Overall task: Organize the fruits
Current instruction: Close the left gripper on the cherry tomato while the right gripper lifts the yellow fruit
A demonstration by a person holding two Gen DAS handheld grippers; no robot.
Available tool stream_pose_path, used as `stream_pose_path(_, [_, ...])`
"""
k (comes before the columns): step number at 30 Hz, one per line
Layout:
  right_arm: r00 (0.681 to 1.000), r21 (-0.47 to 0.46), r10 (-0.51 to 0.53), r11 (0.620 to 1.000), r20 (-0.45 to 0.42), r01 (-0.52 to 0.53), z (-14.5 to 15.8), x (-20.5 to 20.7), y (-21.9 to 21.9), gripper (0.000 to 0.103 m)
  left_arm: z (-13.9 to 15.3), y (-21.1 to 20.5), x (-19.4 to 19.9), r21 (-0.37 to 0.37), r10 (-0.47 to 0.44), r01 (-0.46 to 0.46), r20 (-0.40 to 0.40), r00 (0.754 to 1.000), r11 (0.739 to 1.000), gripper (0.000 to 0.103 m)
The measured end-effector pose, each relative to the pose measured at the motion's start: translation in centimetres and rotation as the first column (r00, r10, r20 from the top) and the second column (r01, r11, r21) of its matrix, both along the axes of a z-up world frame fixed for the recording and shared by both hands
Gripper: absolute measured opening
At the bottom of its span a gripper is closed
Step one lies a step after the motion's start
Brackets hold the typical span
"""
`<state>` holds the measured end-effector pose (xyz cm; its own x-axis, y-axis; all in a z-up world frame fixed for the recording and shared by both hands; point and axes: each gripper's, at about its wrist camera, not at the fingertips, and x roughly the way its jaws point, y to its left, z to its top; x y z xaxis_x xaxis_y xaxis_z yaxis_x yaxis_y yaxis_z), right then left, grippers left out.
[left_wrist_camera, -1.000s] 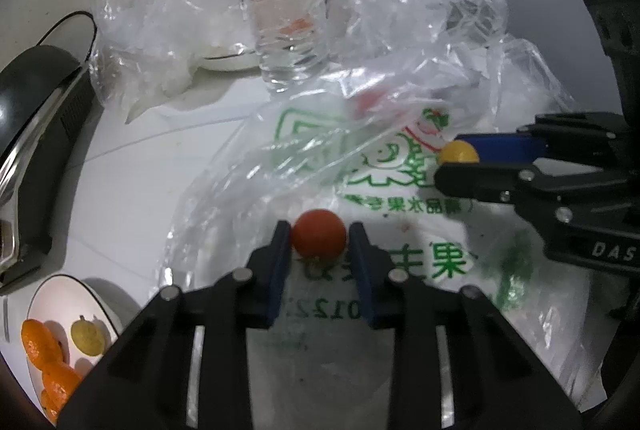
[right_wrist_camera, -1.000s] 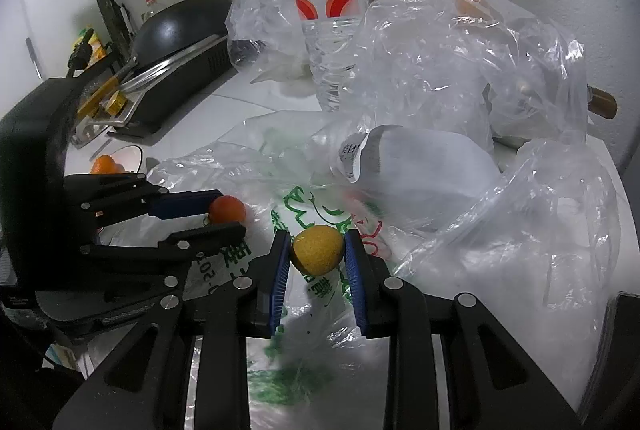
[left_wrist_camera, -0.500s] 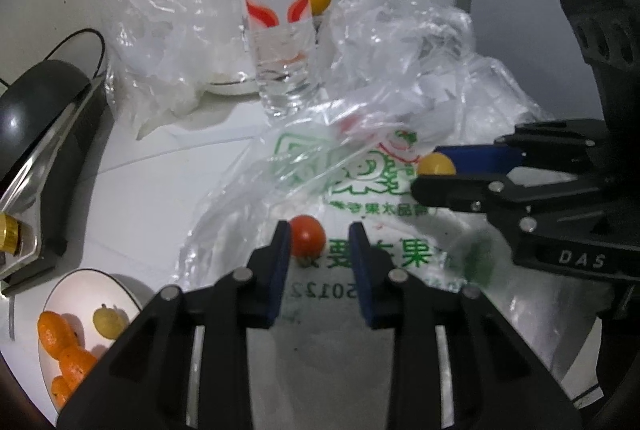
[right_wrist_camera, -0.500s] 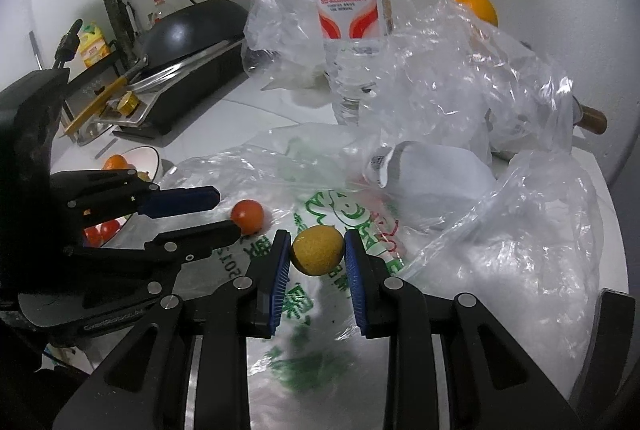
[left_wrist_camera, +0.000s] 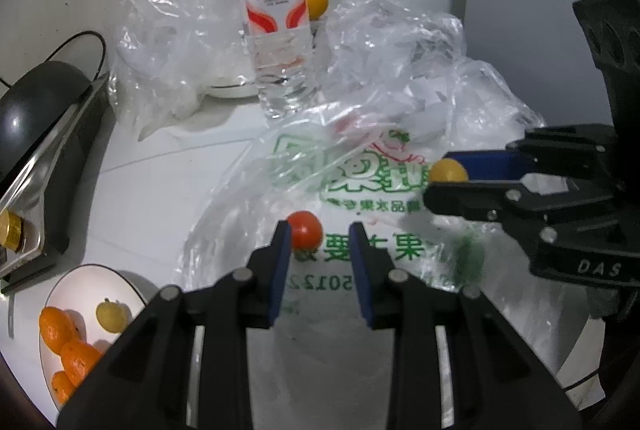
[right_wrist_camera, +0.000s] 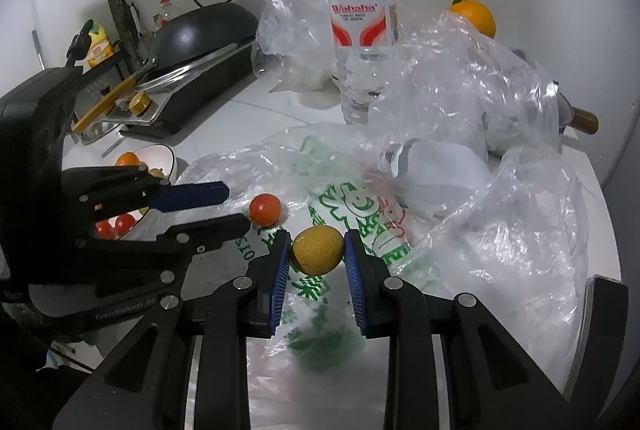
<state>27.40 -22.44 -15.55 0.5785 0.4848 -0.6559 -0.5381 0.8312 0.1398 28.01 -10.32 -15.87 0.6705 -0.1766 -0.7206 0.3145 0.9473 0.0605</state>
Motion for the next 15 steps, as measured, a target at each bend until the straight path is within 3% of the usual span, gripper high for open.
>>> stream_pose_path(15, [1.000,0.016,-0.007,1.000,-0.029,0.008,-1.4,2.5,-0.9,0.029,-3.4,-0.1,4.4,0.049,0.048,-0.043,-0.096,0.994,0.998,0.035])
